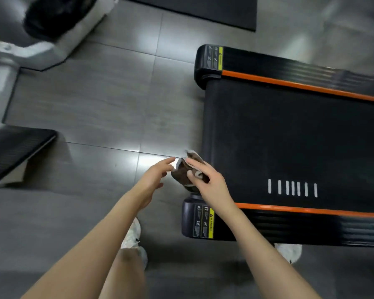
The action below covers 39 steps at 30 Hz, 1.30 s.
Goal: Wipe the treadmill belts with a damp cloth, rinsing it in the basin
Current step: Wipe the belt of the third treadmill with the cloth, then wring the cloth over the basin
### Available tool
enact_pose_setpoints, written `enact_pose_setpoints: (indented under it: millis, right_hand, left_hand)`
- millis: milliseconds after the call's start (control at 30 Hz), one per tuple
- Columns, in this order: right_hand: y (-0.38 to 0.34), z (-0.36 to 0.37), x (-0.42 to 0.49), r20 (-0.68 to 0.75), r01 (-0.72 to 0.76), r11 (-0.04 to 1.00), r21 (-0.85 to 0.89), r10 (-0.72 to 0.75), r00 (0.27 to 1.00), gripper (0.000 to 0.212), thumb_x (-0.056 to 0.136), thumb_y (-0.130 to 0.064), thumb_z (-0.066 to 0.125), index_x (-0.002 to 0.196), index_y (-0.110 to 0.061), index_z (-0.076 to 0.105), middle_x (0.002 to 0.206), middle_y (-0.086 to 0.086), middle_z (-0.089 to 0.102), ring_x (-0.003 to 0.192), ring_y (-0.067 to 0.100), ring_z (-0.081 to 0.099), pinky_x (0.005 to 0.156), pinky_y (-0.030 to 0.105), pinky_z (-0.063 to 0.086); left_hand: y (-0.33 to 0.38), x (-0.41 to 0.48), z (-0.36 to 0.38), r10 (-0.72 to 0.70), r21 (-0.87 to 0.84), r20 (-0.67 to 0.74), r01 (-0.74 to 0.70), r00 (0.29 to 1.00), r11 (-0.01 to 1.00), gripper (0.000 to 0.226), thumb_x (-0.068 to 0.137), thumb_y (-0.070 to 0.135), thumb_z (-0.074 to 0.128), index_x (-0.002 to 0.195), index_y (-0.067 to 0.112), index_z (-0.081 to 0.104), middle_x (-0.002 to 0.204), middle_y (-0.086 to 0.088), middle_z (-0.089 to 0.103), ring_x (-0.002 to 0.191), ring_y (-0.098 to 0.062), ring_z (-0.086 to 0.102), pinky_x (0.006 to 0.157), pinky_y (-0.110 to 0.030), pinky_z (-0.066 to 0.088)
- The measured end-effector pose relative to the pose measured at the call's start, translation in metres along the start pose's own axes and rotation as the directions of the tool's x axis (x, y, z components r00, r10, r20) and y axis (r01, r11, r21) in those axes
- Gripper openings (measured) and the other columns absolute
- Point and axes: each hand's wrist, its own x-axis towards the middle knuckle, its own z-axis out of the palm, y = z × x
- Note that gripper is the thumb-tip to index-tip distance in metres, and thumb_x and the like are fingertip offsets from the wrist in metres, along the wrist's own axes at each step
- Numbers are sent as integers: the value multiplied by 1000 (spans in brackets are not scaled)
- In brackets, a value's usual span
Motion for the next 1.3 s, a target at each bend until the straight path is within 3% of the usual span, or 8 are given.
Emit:
enact_pose_setpoints:
  millis: [267, 433, 600, 700, 833, 1000, 1133, 1300]
  right_hand:
    - [-106, 82, 9, 150, -237, 890, 388, 192, 970, 37, 92, -22, 59, 128, -20, 50, 115, 1, 65, 103, 16, 63, 82, 26, 50]
    - [-146, 121, 7, 263, -146, 948, 283, 70, 962, 13, 94, -17, 57, 103, -13, 65, 85, -5, 69, 71, 3, 62, 57, 13, 44]
    - [-158, 172, -4, 226, 22, 976, -217, 29, 974, 38, 88, -49, 55, 84, -15, 70, 86, 2, 70, 79, 21, 64, 60, 32, 47]
    - [-176, 206, -32, 205, 193, 734, -651, -74, 976, 44, 93, -50, 46, 66, -17, 58, 100, 6, 64, 100, 29, 58, 68, 33, 39]
    - [-208, 267, -82, 356, 392, 459, -797, -168, 919, 46, 93, -51, 44, 61, -18, 50, 62, -1, 48, 69, 24, 50, 56, 28, 35]
    - [-246, 360, -154, 446, 447, 347, -825, -88, 891, 32, 86, -45, 53, 67, -20, 59, 57, -2, 45, 64, 25, 47, 51, 25, 29]
    - [-280, 439, -219, 567, 596, 244, -765, -183, 803, 28, 85, -44, 54, 73, -23, 68, 88, 2, 61, 87, 25, 57, 66, 28, 40]
    - [-316, 545, -291, 781, 885, 278, -374, -421, 462, 33, 84, -41, 58, 60, -19, 63, 98, 2, 70, 97, 20, 63, 101, 44, 37]
  left_hand:
    - [20, -94, -112, 59, -114, -12, -60, 998, 992, 42, 73, 62, 44, 106, 45, 63, 114, 20, 65, 116, -5, 55, 106, -40, 26]
    - [-1, -133, -129, 62, -189, -262, -114, 963, 975, 34, 84, 18, 71, 116, 14, 61, 94, -1, 68, 66, 9, 62, 66, -7, 42]
    - [-40, -170, -155, 37, -199, -593, -190, 804, 961, 6, 85, 11, 69, 90, 8, 71, 67, 5, 63, 51, 6, 54, 53, -7, 38]
    - [-71, -205, -187, 8, -144, -748, -174, 664, 974, 11, 83, 18, 72, 73, 22, 69, 63, 8, 61, 64, -9, 56, 61, -19, 41]
    - [-111, -270, -232, -11, -75, -843, -96, 538, 993, 1, 82, 25, 72, 82, 26, 72, 69, 13, 61, 70, -6, 55, 65, -21, 36]
    - [-175, -366, -283, -59, -98, -901, -69, 430, 993, 3, 79, 24, 74, 82, 23, 73, 72, 12, 63, 76, -6, 58, 60, -6, 35]
    - [-224, -443, -332, -46, -117, -925, -169, 376, 979, 9, 78, 16, 75, 75, 23, 71, 71, 17, 62, 75, -9, 60, 72, -21, 44]
    - [-291, -527, -405, -103, -169, -968, -288, 229, 943, 20, 78, 14, 74, 74, 31, 66, 78, 14, 65, 81, -10, 61, 77, -21, 44]
